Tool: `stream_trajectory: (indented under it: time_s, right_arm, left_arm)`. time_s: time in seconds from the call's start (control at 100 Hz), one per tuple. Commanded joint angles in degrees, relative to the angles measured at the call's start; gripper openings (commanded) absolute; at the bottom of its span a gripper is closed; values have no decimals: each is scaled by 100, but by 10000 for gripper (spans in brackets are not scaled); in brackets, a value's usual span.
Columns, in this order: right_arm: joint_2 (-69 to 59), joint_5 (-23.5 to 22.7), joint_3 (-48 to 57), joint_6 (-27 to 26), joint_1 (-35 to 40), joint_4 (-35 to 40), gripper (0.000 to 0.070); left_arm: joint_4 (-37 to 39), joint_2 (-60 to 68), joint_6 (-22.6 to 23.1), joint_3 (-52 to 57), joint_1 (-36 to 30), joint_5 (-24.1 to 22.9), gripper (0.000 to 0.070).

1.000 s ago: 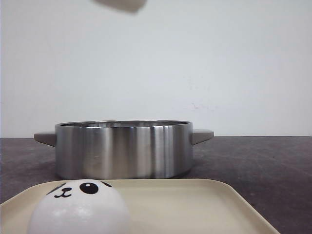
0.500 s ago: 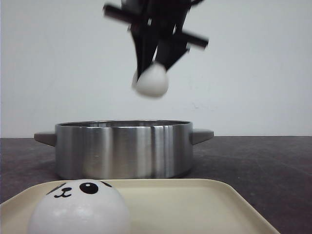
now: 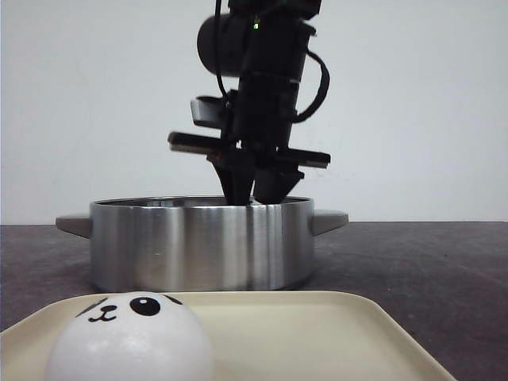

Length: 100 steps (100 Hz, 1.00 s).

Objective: Steam buns
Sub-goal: 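Carry the bun with the right gripper into the pot and release, then lower the left gripper onto the last panda bun and grasp it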

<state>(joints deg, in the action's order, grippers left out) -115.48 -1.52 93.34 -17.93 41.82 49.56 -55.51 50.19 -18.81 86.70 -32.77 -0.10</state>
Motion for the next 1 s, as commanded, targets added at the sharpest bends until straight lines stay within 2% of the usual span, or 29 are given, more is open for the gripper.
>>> stream_trajectory:
  time_s: [0.0,0.05,0.09,0.21,0.33,0.6,0.64,0.68,0.73,0.84,0.85,0.93,0.99]
  right_arm:
    - [-111,0,94,33,28,-33,284]
    - [-111,0,94,33,28,-48,399]
    - [-111,0,94,31,28,-46,460]
    - [-111,2,94,35,17,2,536]
    - [-111,-4,94,35,17,-7,663]
    - [-24,0,295,33,-20,118,669]
    - [68,2,393,37,-35,190,635]
    - [184,4,494,37,-33,229,551]
    - [413,2,577,37,-15,227,399]
    - [1104,4,651,39,136,68,17]
    - [1178,2,651,39,153,42,0]
    - [1784,33,651,42,343,-199,3]
    - [2240,234,651,42,540,-382,3]
  left_arm:
    - [50,33,59,79,-35,-17,700]
    - [48,35,59,79,-35,-17,700]
    - [44,35,59,79,-35,-17,700]
    - [22,37,59,79,-35,-17,700]
    - [-20,37,59,79,-35,-17,700]
    - [-197,55,76,63,-35,-39,700]
    - [-306,74,79,39,-35,-37,700]
    - [-428,83,76,-7,-35,-37,700]
    - [-549,85,61,-125,-35,-28,700]
    - [-669,66,-153,-538,-44,63,700]
    - [-667,63,-179,-584,-48,81,700]
    - [-608,31,-330,-964,-107,289,700]
    - [-544,33,-415,-1279,-181,409,700]
